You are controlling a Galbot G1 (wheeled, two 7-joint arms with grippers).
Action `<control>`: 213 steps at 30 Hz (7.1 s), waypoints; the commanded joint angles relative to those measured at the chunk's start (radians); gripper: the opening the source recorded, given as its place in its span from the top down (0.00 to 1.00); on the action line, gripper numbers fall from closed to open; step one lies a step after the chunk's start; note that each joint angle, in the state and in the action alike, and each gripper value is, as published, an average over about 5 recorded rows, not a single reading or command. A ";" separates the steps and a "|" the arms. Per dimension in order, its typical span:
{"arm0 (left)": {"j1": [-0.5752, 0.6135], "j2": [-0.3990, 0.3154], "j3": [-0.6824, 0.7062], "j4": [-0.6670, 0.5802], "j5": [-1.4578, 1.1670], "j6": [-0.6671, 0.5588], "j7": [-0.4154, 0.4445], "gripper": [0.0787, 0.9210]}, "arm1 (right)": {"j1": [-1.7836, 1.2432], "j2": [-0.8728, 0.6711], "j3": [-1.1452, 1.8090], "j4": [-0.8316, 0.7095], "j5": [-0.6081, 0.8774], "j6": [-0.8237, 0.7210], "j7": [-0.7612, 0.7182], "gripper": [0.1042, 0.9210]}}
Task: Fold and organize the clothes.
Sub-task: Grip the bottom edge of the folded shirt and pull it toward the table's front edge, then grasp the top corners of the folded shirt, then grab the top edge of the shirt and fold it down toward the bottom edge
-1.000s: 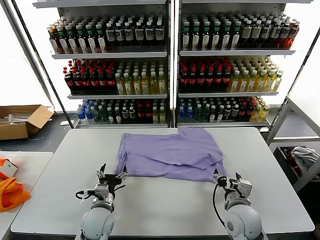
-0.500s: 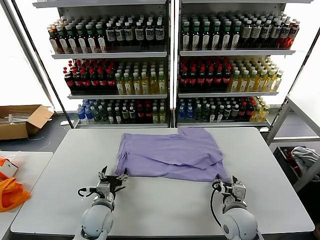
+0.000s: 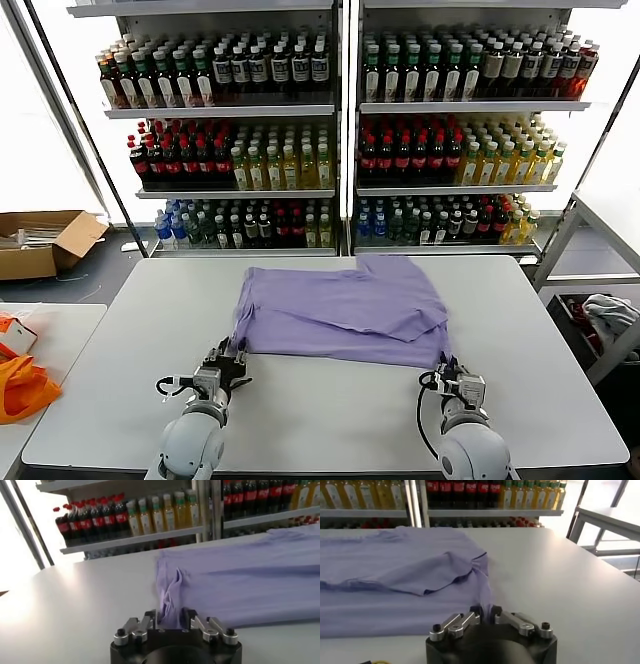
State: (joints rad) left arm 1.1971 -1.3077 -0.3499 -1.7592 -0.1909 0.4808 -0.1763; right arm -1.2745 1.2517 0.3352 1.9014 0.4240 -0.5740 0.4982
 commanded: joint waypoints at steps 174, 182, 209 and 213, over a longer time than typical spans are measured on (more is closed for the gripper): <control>-0.119 0.068 0.003 0.082 -0.154 0.096 0.035 0.99 | 0.522 0.212 -0.104 -0.522 -0.005 -0.007 0.019 0.99; -0.116 0.060 -0.005 0.056 -0.155 0.018 0.041 0.99 | 0.518 0.220 -0.089 -0.482 0.014 -0.006 0.013 0.99; 0.101 0.099 -0.056 -0.188 -0.117 -0.036 0.053 0.99 | 0.181 0.105 -0.031 0.050 0.045 -0.007 0.026 0.99; 0.174 0.105 -0.052 -0.233 -0.092 -0.042 0.058 0.99 | 0.081 0.094 -0.007 0.134 0.036 -0.006 0.028 0.99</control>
State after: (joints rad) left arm 1.2239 -1.2083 -0.4026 -1.8871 -0.3101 0.4525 -0.1219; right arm -0.9927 1.3722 0.2947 1.8378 0.4667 -0.5825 0.5251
